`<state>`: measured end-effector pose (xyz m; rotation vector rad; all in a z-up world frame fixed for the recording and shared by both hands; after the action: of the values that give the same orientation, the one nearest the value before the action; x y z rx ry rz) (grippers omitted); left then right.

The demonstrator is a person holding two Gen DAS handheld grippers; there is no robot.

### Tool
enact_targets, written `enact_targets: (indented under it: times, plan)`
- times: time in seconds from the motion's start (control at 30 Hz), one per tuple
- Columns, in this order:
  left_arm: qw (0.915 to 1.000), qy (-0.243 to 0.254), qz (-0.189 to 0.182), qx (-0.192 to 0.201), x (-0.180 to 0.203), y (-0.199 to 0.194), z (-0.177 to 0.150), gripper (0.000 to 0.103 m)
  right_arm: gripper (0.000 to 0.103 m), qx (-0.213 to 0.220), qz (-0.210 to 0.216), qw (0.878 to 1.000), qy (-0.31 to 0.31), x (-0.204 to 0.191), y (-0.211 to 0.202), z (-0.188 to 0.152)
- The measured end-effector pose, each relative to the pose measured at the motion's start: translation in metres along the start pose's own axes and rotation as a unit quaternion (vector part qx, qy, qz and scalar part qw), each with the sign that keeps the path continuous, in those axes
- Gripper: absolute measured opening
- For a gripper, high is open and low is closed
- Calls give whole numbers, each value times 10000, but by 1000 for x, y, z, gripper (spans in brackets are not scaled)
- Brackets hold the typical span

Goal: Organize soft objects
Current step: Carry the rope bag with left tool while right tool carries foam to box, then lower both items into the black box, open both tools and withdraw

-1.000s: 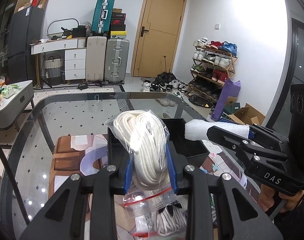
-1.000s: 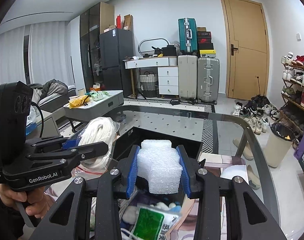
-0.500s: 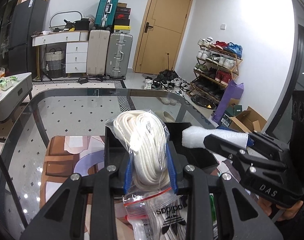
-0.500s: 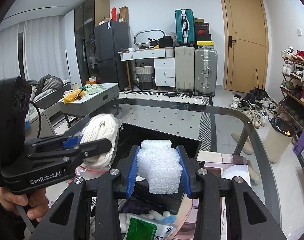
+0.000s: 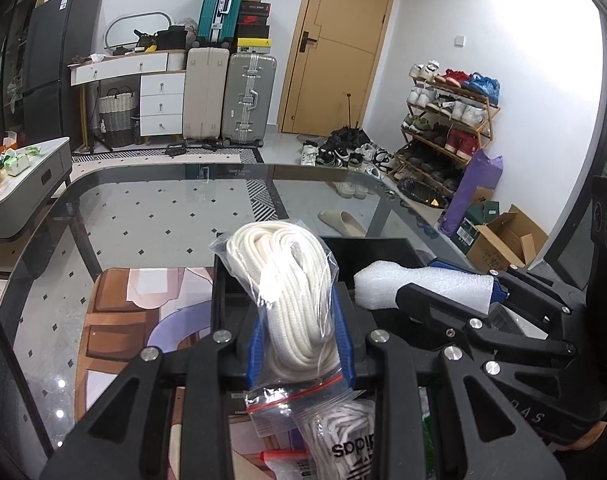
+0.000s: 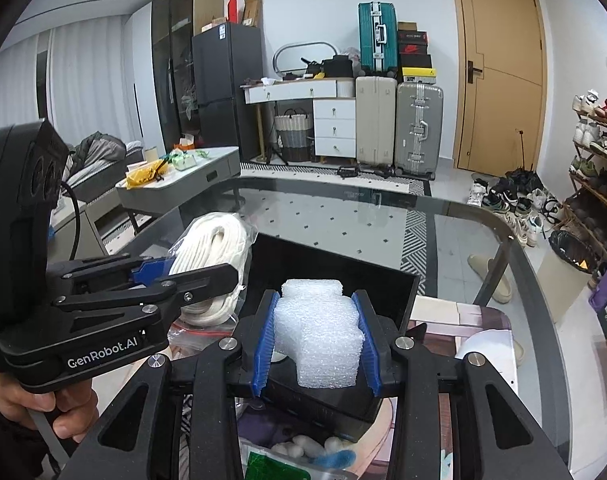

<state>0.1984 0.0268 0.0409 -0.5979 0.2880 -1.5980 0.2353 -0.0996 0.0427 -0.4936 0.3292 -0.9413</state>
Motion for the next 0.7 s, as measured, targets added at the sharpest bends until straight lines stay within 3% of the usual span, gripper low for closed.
enact_targets:
  times: [0.3, 0.7]
  plan:
    - [9988, 233, 122, -416, 6, 19, -10, 29, 37, -246, 87, 9995, -164, 1, 18, -2]
    - [9969, 368, 145, -679, 15, 14, -14, 29, 37, -449, 112, 9988, -136, 9, 31, -8]
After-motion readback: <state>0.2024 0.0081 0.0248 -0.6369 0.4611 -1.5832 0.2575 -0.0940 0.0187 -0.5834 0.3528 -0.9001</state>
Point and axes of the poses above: each gripper's, at about its wrist camera, not at the fingertips, and y roughly the way its jaws point, x to its right, z to its top, the point moved 1 cm from there along y, roughly the way its jaws point, and after that the axes turned 4 degrees about x, right-handed, at the moved point
